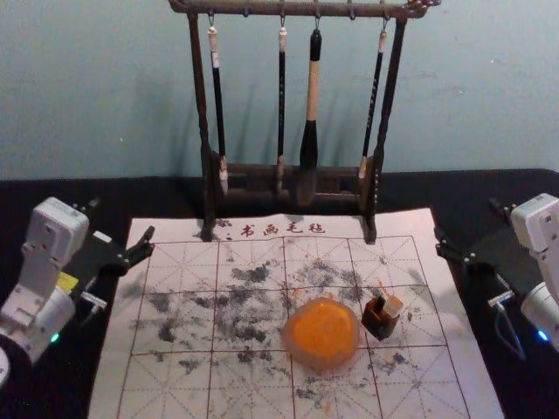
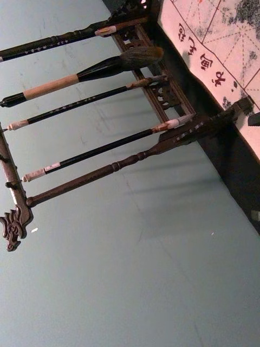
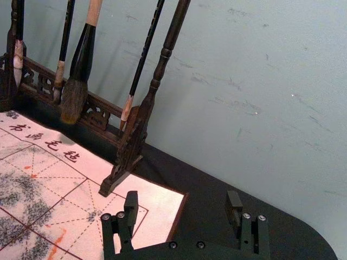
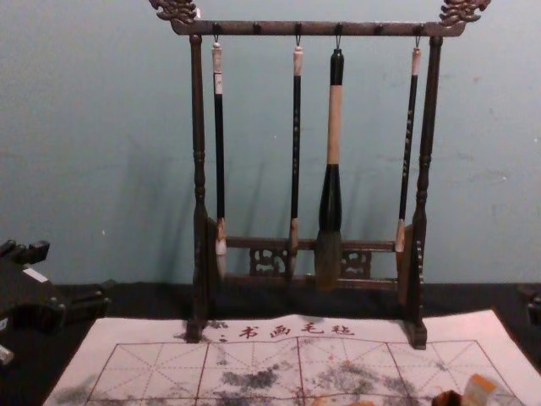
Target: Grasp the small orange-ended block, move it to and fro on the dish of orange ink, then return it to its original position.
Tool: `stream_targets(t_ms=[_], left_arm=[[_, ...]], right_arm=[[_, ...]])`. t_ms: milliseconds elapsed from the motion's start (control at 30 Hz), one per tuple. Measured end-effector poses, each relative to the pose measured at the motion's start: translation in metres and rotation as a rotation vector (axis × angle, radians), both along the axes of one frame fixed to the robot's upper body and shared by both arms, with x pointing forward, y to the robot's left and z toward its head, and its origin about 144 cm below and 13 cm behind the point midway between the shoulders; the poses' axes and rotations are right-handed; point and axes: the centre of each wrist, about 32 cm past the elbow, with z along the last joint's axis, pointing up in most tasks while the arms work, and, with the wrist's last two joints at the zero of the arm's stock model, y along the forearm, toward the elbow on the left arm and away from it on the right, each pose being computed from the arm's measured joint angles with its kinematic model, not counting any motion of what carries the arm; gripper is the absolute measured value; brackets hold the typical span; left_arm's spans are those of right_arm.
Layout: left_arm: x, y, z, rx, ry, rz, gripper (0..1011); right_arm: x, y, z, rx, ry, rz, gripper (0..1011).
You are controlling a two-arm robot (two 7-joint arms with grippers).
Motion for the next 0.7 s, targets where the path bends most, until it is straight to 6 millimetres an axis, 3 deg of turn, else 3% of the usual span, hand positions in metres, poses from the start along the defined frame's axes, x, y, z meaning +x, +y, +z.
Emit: stream_targets(t_ms=[700], left_arm=[[0.0, 0.0, 0.0, 0.0, 0.0, 0.0, 1001]], right_arm=[[0.0004, -0.0004, 0.0005, 0.0, -0.001, 0.0, 1002]])
